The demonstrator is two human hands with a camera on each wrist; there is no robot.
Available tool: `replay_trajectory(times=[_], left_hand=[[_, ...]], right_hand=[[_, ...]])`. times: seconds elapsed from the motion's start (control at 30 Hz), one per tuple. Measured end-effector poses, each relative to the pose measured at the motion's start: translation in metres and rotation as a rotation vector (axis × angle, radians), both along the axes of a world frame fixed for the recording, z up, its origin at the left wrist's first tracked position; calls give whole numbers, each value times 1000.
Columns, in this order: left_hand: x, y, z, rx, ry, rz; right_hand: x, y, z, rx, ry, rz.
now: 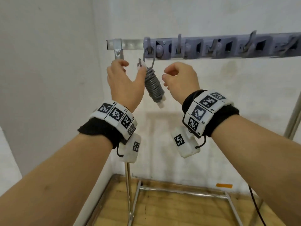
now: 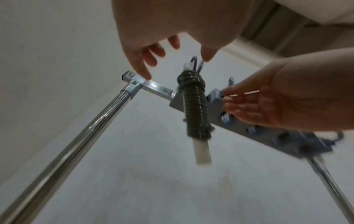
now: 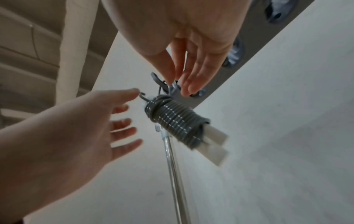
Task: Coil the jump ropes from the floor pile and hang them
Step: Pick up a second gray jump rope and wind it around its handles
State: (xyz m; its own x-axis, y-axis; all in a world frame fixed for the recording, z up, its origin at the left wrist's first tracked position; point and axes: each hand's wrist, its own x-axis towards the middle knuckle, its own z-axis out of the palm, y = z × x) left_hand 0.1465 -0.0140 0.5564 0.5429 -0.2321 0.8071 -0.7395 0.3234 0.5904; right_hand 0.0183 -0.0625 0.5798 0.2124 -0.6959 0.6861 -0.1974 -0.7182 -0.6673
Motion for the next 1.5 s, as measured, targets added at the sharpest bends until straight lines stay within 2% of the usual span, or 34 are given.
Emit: replay_trajectory(times=[0.07,0.1,0.27,0.4,0.57,0.67,0.77,0.9,1.0,1.13,1.27,1.33,1.5], left_hand=[[-10,11,-37,-1,-97,12],[-15,17,-56,56,-140,-26],[-46,29,-168,501,-376,-213],[-77,20,-268,827,-453,-391],[-119,0,-394,1199,-557,-547],[-141,-5,-464,1337,-557,-627],[-164,-1,-522,1389,-608,-748],[-195,5,-582,1466,-657,-873],[-214,11,-619,1511,-635,-961],[-230,22,-651,1532,-591,-1006],[-229,24,-664,1612,-567,-1004],[-225,23,-666,1645,-525,-993],[-221,12,-654,1629,-276,-899]], right_hand=[[-19,5,-30,16,91,15],[-29,7,-48,40,150,26],[-84,5,-158,177,469,19],[-129,-4,-264,286,690,-23],[-174,-16,-403,482,1063,2],[-189,-18,-477,634,1197,77],[-205,-12,-536,762,1317,137],[-238,10,-608,978,1522,229],[-258,32,-656,968,1677,292],[-269,52,-699,892,1731,243],[-276,59,-720,894,1622,156],[-278,62,-719,893,1476,105],[-270,54,-690,801,932,-28]])
